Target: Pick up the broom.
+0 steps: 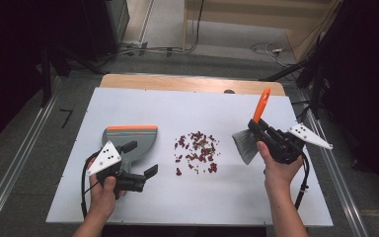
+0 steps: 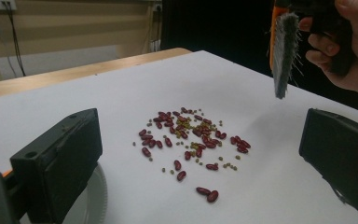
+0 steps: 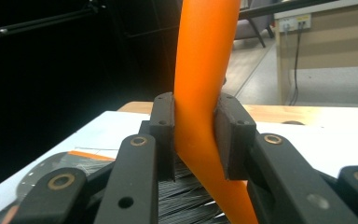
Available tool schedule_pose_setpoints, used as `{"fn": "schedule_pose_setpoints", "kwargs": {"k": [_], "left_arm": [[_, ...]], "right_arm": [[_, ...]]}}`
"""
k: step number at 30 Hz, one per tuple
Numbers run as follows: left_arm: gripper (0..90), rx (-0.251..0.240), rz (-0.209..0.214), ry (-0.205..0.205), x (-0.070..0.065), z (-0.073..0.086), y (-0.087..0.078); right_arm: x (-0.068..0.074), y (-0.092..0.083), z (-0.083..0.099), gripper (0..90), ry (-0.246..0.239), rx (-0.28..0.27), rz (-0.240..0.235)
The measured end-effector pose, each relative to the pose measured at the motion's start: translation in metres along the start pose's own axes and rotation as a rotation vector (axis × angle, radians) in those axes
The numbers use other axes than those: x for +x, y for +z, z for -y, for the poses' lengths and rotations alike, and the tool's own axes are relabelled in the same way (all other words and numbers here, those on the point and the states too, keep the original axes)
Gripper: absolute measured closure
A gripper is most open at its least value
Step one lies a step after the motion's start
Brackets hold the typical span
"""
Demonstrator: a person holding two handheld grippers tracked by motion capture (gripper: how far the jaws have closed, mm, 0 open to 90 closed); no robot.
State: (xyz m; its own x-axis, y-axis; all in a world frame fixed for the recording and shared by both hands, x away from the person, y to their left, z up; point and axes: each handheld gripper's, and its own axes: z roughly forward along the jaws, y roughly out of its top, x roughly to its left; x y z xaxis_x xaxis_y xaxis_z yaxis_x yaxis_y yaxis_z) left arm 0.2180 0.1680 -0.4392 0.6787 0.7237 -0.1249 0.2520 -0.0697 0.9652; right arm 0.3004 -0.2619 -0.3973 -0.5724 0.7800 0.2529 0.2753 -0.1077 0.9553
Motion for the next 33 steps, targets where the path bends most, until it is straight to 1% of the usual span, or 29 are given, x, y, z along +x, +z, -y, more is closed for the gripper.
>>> {"fn": "schedule_pose_setpoints", "kwargs": {"k": [1,2,3,5,6,7,8,9,10,11,12,13,14,15,16,17,21,23,24,26,29,30,32,33], "left_arm": [[0.0,0.001,-0.001,-0.001,-0.002,-0.001,0.001],[0.0,0.005,-0.004,-0.003,-0.004,-0.001,0.003],[0.6,0.015,-0.004,0.003,-0.007,-0.001,0.006],[1.2,0.028,0.021,-0.006,-0.015,-0.002,0.012],[2.0,0.028,0.021,-0.006,-0.015,-0.002,0.012],[2.9,0.035,0.042,-0.017,-0.02,-0.002,0.016],[3.2,0.039,0.051,-0.018,-0.021,-0.002,0.017],[3.2,0.044,0.058,-0.019,-0.024,-0.002,0.019],[3.6,0.044,0.058,-0.019,-0.024,-0.002,0.019],[3.7,0.05,0.073,-0.021,-0.028,-0.002,0.023],[3.7,0.05,0.073,-0.021,-0.028,-0.002,0.023],[3.6,0.056,0.09,-0.026,-0.033,-0.002,0.027],[3.6,0.056,0.09,-0.026,-0.033,-0.002,0.027],[3.6,0.057,0.099,-0.035,-0.034,-0.002,0.028],[3.8,0.054,0.106,-0.046,-0.036,-0.002,0.03],[4.4,0.054,0.109,-0.049,-0.037,-0.002,0.032],[11.4,0.077,0.103,-0.052,-0.047,-0.002,0.042],[12.4,0.082,0.105,-0.05,-0.049,-0.002,0.045],[13.4,0.087,0.107,-0.05,-0.052,-0.001,0.048],[14.5,0.097,0.113,-0.051,-0.056,-0.001,0.054],[17.5,0.099,0.117,-0.051,-0.059,-0.001,0.058],[20.2,0.108,0.109,-0.048,-0.063,-0.001,0.061],[26.0,0.112,0.116,-0.049,-0.065,0.0,0.063],[28.1,0.113,0.126,-0.057,-0.067,0.0,0.065]], "right_arm": [[0.0,0.0,0.0,69.4,0.0,0.0,0.0],[0.007,0.003,0.0,69.4,-0.005,0.005,-0.022],[0.011,0.004,0.0,69.4,-0.008,0.006,-0.029],[0.017,0.007,0.001,69.4,-0.019,0.014,-0.043],[0.022,0.009,0.002,69.4,-0.023,0.018,-0.051],[0.026,0.01,0.003,69.4,-0.027,0.018,-0.057],[0.03,0.012,0.004,69.4,-0.028,0.021,-0.063],[0.033,0.013,0.004,69.4,-0.033,0.022,-0.066],[0.038,0.015,0.005,69.4,-0.038,0.022,-0.074],[0.041,0.015,0.006,69.4,-0.044,0.024,-0.079],[0.045,0.017,0.007,69.4,-0.046,0.025,-0.085],[0.05,0.018,0.007,69.5,-0.049,0.026,-0.093],[0.05,0.018,0.007,69.5,-0.049,0.026,-0.093],[0.054,0.019,0.008,69.5,-0.051,0.026,-0.1],[0.062,0.021,0.009,69.5,-0.051,0.021,-0.114],[0.065,0.021,0.009,69.4,-0.052,0.02,-0.119],[0.078,0.024,0.011,69.4,-0.065,0.023,-0.144],[0.081,0.025,0.011,69.4,-0.069,0.027,-0.152],[0.088,0.027,0.013,69.5,-0.081,0.029,-0.164],[0.093,0.028,0.014,69.4,-0.085,0.031,-0.176],[0.101,0.029,0.015,69.5,-0.087,0.034,-0.191],[0.104,0.03,0.016,69.4,-0.087,0.033,-0.199],[0.105,0.03,0.016,69.4,-0.086,0.034,-0.203],[0.11,0.031,0.016,69.4,-0.094,0.039,-0.224]]}}
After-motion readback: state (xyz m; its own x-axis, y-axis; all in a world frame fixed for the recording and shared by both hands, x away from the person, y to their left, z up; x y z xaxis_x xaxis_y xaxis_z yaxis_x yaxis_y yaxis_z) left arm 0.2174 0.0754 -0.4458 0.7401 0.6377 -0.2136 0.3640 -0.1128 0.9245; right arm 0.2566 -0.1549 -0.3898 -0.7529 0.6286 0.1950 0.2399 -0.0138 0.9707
